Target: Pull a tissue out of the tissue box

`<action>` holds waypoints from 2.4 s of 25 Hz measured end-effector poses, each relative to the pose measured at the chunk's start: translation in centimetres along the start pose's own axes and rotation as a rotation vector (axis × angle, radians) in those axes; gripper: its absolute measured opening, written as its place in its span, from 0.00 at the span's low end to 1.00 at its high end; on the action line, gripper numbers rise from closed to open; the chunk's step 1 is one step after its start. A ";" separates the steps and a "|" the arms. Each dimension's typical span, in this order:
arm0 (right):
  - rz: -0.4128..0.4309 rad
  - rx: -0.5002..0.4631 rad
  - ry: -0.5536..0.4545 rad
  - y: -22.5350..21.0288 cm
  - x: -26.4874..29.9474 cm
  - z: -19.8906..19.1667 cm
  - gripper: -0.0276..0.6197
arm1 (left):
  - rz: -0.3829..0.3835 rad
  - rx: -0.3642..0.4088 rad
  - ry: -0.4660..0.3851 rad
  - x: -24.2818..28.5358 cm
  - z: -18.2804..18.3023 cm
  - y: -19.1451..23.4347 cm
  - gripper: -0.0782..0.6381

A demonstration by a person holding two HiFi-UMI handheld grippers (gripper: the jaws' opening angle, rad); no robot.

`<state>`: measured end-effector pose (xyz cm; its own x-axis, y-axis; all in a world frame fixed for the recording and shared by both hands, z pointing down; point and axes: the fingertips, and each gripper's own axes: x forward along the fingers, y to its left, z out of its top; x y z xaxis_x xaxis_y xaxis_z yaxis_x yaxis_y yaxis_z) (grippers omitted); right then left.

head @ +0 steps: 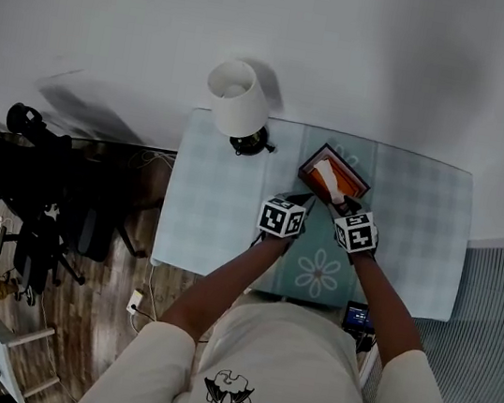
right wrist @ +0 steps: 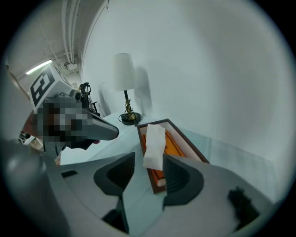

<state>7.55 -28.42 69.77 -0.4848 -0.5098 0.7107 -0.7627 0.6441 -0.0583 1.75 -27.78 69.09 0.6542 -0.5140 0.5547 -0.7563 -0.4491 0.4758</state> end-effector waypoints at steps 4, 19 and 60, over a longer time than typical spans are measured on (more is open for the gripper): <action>-0.017 -0.031 0.044 -0.2 1.2 -0.2 0.32 | 0.006 -0.010 -0.004 -0.1 0.1 0.3 0.12; -0.070 -0.047 0.086 -1.3 1.8 -0.2 0.06 | -0.004 -0.016 -0.017 -0.2 0.5 0.5 0.12; -0.004 0.218 -0.373 7.1 -17.8 5.2 0.06 | -0.045 0.210 -0.254 -13.5 3.8 -10.2 0.12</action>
<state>8.49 -17.76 53.06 -0.5727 -0.7090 0.4115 -0.8180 0.5268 -0.2309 0.61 -18.98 54.17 0.6875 -0.6439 0.3357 -0.7261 -0.6031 0.3302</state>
